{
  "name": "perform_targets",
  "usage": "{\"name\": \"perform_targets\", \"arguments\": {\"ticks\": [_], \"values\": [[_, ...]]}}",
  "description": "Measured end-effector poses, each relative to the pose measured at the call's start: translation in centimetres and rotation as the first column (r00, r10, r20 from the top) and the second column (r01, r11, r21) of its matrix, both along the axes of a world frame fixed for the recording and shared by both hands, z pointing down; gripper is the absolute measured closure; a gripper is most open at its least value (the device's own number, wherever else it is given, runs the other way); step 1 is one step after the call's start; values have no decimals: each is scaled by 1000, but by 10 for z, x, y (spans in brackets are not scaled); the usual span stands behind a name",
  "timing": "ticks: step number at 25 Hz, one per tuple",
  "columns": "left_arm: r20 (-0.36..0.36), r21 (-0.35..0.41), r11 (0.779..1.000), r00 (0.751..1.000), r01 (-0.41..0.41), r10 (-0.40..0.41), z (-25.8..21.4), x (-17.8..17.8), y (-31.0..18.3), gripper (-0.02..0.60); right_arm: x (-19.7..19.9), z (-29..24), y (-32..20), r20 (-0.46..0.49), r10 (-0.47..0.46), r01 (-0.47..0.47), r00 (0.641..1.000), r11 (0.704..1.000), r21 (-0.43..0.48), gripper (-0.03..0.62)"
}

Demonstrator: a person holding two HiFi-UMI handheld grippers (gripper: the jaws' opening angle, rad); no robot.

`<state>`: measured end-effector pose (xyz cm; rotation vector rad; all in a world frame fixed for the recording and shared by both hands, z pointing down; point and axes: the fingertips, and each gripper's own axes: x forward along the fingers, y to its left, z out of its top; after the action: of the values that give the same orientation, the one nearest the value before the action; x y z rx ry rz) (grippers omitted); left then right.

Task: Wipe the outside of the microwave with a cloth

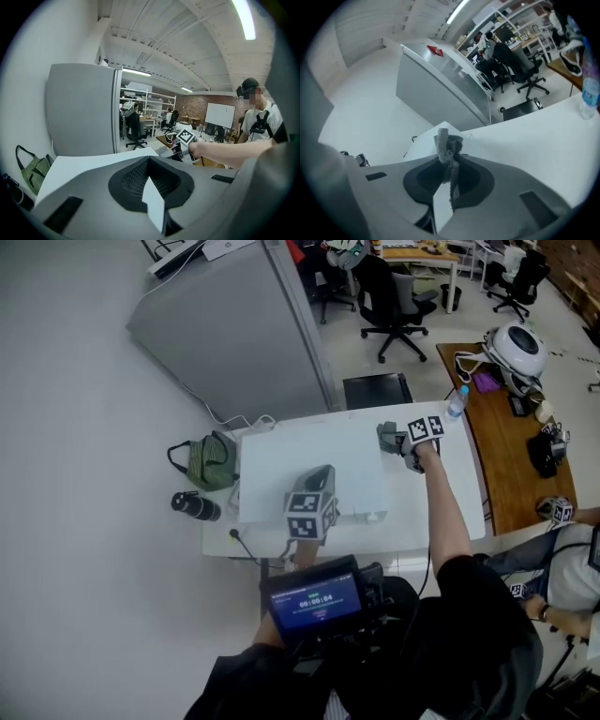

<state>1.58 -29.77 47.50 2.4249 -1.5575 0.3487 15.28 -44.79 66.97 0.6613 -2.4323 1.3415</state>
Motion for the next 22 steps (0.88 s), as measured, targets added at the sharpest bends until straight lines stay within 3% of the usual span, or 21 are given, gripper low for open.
{"name": "perform_targets", "arguments": {"ticks": [3,7,13,17,22], "values": [[19,-11,1000,1000,20,-20,7,-11,-8,584,8,31,-5,44,30,-27,999,997,-79,549],[12,-20,999,999,33,-33,8,-17,-19,584,6,97,13,-126,-6,-14,992,988,-156,551],[27,-21,1000,1000,-4,5,8,-2,-27,584,8,154,27,-299,52,-107,953,979,-171,551],[25,-35,999,999,-41,42,12,12,-27,584,13,156,31,-251,122,-174,960,965,-196,549],[37,-76,995,998,-57,60,19,17,-23,584,40,91,33,-169,159,-174,973,981,-80,549]]}}
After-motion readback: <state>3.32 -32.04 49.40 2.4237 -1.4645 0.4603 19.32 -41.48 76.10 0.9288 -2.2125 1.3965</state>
